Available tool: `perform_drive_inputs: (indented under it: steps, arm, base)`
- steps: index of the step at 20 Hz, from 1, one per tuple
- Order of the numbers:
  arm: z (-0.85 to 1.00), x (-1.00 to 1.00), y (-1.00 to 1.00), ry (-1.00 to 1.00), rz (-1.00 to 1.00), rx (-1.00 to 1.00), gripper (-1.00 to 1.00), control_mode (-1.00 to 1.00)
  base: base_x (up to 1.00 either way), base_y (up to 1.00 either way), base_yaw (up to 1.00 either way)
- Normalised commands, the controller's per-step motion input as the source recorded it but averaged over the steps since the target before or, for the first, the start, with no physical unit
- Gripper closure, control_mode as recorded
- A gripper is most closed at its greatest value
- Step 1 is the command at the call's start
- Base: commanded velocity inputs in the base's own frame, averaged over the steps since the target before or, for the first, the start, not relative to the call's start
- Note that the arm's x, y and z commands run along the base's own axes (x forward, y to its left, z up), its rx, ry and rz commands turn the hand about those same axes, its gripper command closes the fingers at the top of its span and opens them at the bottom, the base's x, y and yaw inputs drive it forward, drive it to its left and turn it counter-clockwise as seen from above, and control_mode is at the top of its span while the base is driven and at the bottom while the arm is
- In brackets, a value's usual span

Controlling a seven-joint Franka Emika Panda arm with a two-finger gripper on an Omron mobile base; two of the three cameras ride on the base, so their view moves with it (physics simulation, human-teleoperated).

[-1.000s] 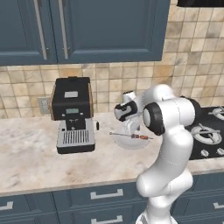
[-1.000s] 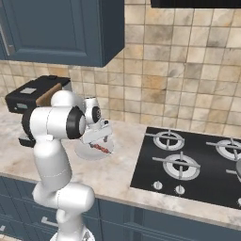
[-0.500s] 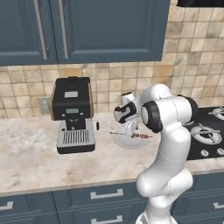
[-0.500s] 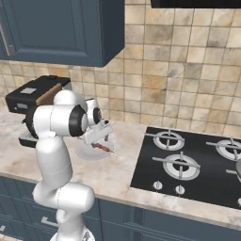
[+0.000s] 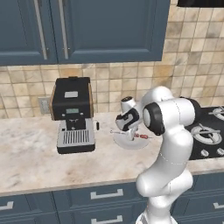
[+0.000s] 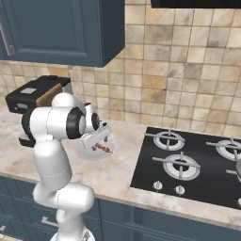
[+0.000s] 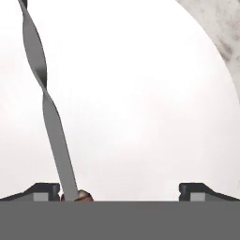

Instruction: Place the cold items (apple and corn) from the fridge in one tupperware on the dining counter. Place the warm items (hot dog and kebab skewer) in the stove area in another tupperware.

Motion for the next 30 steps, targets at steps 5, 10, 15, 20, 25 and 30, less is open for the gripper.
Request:
perform_drive_inputs:
  steps: [5,10,15,20,25,30]
  arm:
    - [-0.33,-0.01,0.00,0.00,0.00,-0.06,1.00,-1.00]
    - [-0.15,-0.03,0.00,0.00,0.00,0.00,1.00,-1.00]
    - [-0.02,-0.16,-0.06,-0.08,0.00,0.04,1.00,-1.00]
    - [0.49,-0.44,-0.29,-0.32,0.00,0.23,1.00,-1.00]
    - [0.78,-0.65,-0.25,-0.31,0.00,0.23,1.00,-1.00]
    - [0.70,-0.82,-0.01,-0.22,0.00,-0.05,1.00,-1.00]
  base:
    - [0.00,0.00,0.00]
    - [0.00,0.00,0.00]
    - [0.00,0.00,0.00]
    - [0.00,0.00,0.00]
    - [0.00,0.00,0.00]
    - [0.00,0.00,0.00]
